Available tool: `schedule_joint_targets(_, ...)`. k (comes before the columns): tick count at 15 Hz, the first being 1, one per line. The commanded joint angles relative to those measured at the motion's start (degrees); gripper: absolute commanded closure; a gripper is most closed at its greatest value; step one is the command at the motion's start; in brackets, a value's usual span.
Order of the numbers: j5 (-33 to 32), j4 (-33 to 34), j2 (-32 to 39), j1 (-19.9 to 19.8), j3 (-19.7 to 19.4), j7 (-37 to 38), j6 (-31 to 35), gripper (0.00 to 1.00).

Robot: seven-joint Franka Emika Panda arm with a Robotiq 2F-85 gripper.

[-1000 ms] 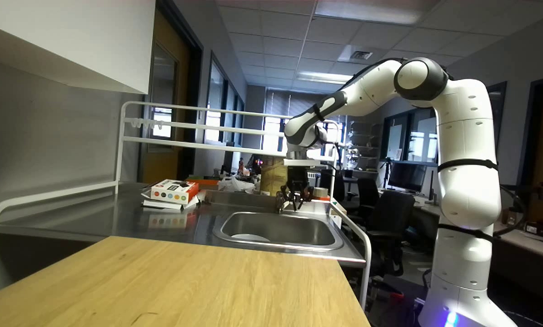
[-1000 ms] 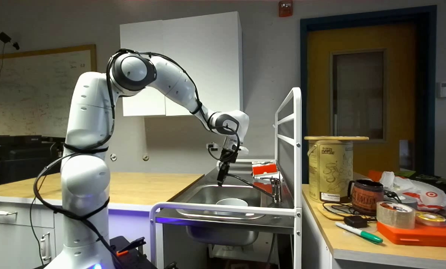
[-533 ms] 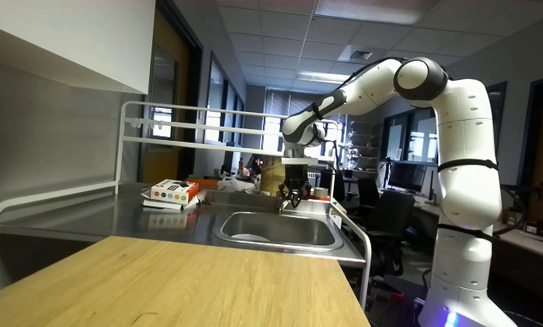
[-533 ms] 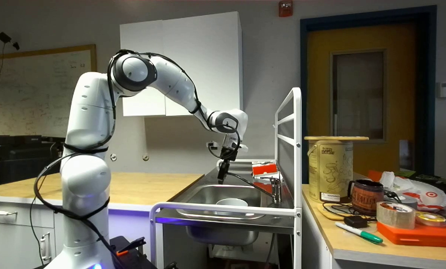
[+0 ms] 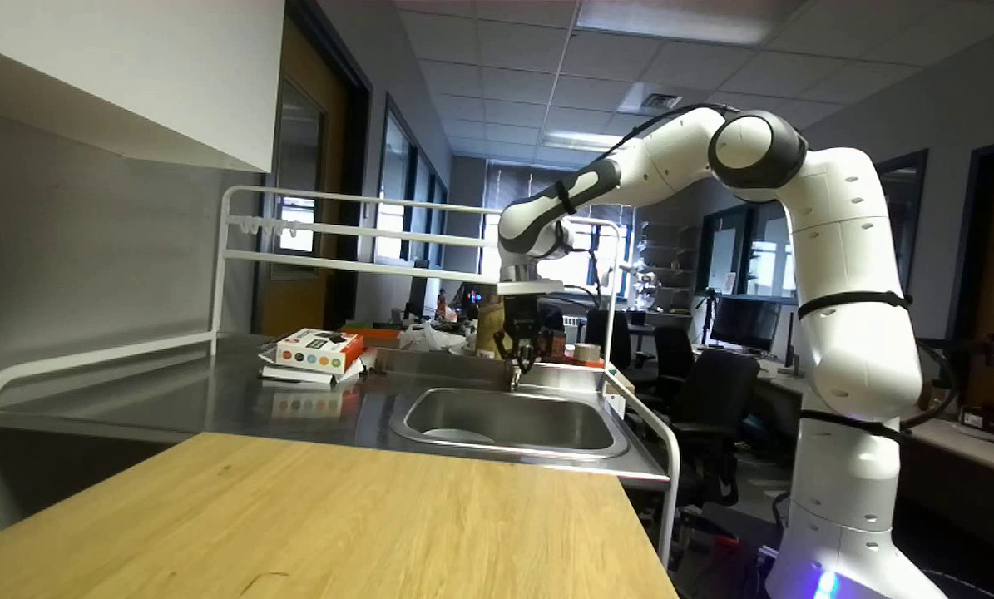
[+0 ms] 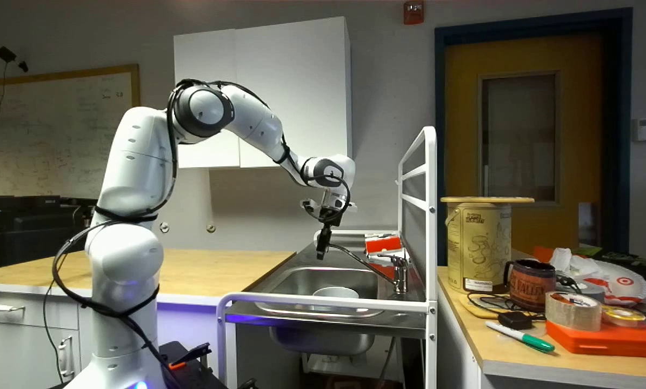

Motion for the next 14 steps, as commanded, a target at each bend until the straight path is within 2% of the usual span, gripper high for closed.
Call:
schedule_joint_targets(1,-1.9,9.0,4.9,1.5,1.2,2.4,-5.9,0.95)
schedule_joint_targets(9,-1.5,27.8,14.7,4.4,2.1,2.4,-18.0,0.94)
schedule_joint_targets(10,-0.4,29.4,15.2,4.2,2.3,1.5,-18.9,0.67)
schedule_joint_targets(12,2.2,31.5,15.4,3.6,3.0,-0.5,-19.9,0.62)
schedule_joint_targets(14,5.3,32.1,14.4,2.8,3.6,-2.4,-19.7,0.46)
